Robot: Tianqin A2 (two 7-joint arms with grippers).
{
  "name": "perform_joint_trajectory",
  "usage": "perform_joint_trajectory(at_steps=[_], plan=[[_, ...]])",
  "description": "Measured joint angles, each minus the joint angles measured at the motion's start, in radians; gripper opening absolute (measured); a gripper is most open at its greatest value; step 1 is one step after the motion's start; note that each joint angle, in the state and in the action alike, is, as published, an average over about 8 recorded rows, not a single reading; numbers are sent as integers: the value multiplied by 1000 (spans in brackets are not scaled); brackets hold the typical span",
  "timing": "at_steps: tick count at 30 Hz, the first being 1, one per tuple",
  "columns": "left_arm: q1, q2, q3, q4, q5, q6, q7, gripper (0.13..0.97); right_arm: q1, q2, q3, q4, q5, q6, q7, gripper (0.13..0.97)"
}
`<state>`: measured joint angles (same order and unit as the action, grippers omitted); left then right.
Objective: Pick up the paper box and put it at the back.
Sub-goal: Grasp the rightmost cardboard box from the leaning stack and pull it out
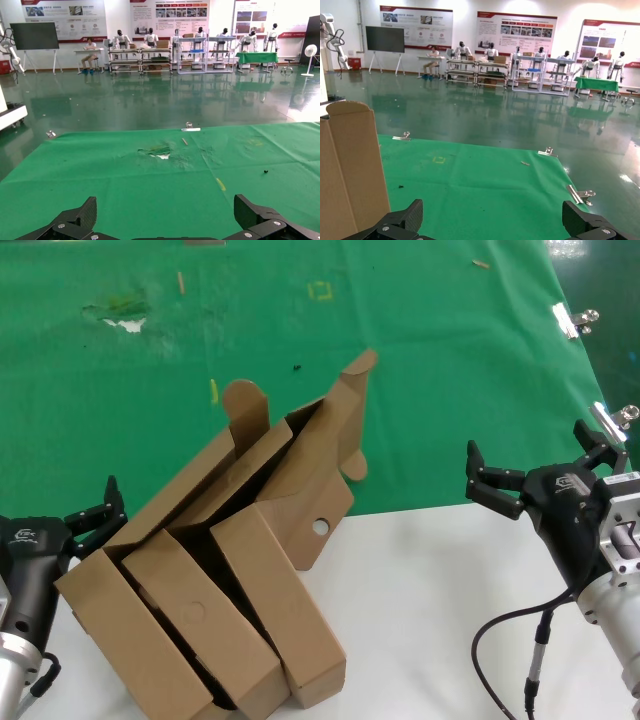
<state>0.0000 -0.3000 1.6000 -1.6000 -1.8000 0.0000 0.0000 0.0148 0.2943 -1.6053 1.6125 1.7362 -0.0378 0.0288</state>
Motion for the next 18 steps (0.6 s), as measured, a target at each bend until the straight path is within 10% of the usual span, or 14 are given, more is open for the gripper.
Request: perform_joint_trajectory(at_steps=[18], plan=[[0, 0, 0, 0, 0, 0, 0, 966, -12, 2, 23, 23, 6, -51, -54, 966]])
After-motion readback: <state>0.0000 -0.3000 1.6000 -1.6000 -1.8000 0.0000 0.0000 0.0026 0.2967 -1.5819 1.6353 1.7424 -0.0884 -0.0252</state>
